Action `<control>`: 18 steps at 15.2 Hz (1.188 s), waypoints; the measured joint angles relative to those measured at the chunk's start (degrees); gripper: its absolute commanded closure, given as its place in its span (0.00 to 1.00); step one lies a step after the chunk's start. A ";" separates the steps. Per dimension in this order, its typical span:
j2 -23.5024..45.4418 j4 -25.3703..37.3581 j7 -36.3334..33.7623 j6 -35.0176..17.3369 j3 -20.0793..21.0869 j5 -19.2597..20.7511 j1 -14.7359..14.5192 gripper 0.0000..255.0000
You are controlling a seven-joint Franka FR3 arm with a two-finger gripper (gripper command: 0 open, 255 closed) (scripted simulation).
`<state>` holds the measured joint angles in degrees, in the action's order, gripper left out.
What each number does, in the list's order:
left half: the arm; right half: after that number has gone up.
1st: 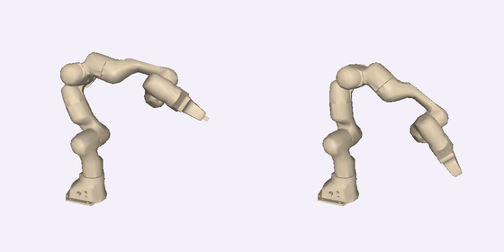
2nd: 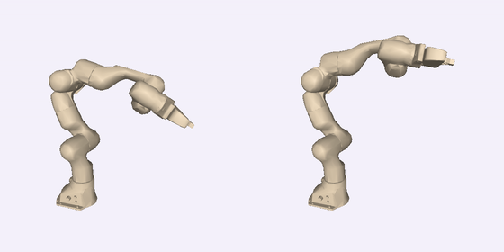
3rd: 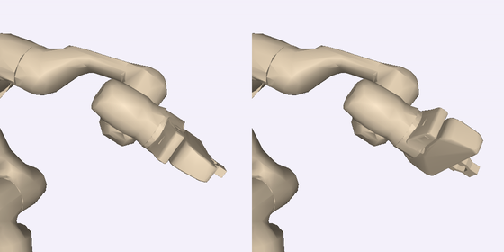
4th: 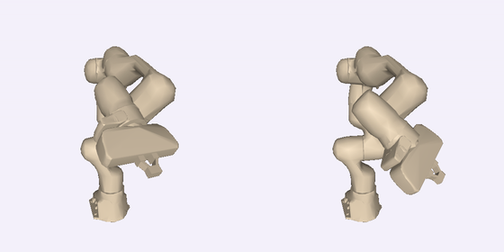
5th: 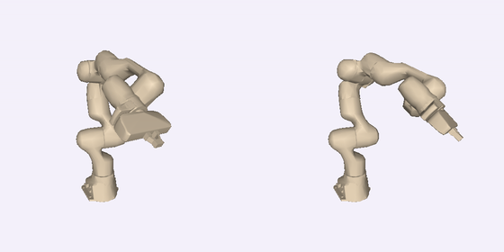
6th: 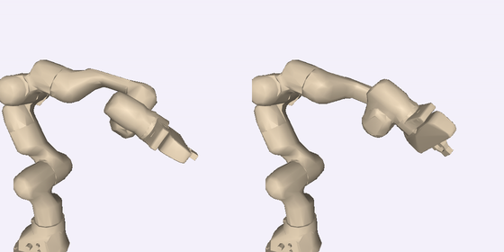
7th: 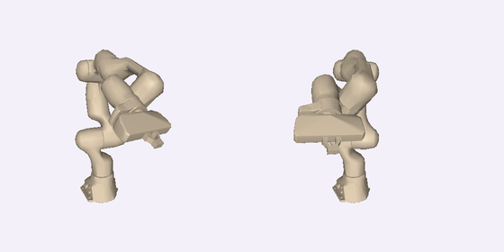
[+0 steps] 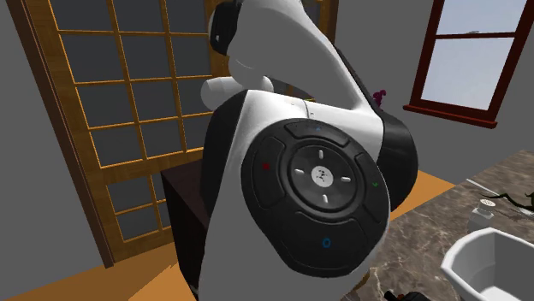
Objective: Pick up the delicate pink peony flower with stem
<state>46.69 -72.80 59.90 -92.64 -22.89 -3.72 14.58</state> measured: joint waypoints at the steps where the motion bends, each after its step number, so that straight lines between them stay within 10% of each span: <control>1: 0.43 -0.11 -0.03 -0.53 0.09 -0.10 0.06 0.00; 4: 1.43 -0.60 -0.18 -1.97 0.31 -0.34 0.13 0.00; 5: 1.59 -0.65 -0.19 -2.17 0.35 -0.38 0.15 1.00; 18: 0.86 -0.60 -0.09 -1.42 0.19 -0.21 0.06 1.00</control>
<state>47.55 -73.40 59.81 -94.07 -22.70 -3.93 14.64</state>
